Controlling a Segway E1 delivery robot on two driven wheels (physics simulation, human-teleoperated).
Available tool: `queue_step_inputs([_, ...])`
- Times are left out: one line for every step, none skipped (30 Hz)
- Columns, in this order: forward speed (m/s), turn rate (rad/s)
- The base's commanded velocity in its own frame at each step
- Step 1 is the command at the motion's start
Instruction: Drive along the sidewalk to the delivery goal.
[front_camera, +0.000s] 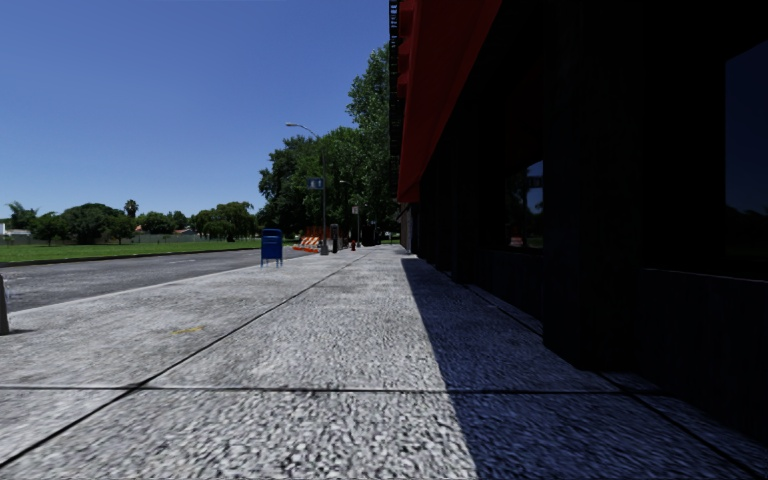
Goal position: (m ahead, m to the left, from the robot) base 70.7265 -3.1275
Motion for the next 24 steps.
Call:
queue_step_inputs([1.99,0.00])
queue_step_inputs([1.99,0.00])
queue_step_inputs([1.99,0.00])
queue_step_inputs([1.99,0.00])
queue_step_inputs([1.99,0.00])
queue_step_inputs([1.99,0.00])
queue_step_inputs([1.99,0.00])
queue_step_inputs([1.99,0.00])
queue_step_inputs([1.99,0.00])
queue_step_inputs([1.99,0.00])
queue_step_inputs([1.99,0.00])
queue_step_inputs([1.99,0.00])
queue_step_inputs([1.99,0.00])
queue_step_inputs([1.99,0.00])
queue_step_inputs([1.99,0.00])
queue_step_inputs([1.99,0.00])
queue_step_inputs([1.99,0.00])
queue_step_inputs([1.99,0.00])
queue_step_inputs([1.99,0.00])
queue_step_inputs([1.99,0.00])
queue_step_inputs([1.99,0.00])
queue_step_inputs([1.98,0.00])
queue_step_inputs([1.98,0.00])
queue_step_inputs([1.98,0.00])
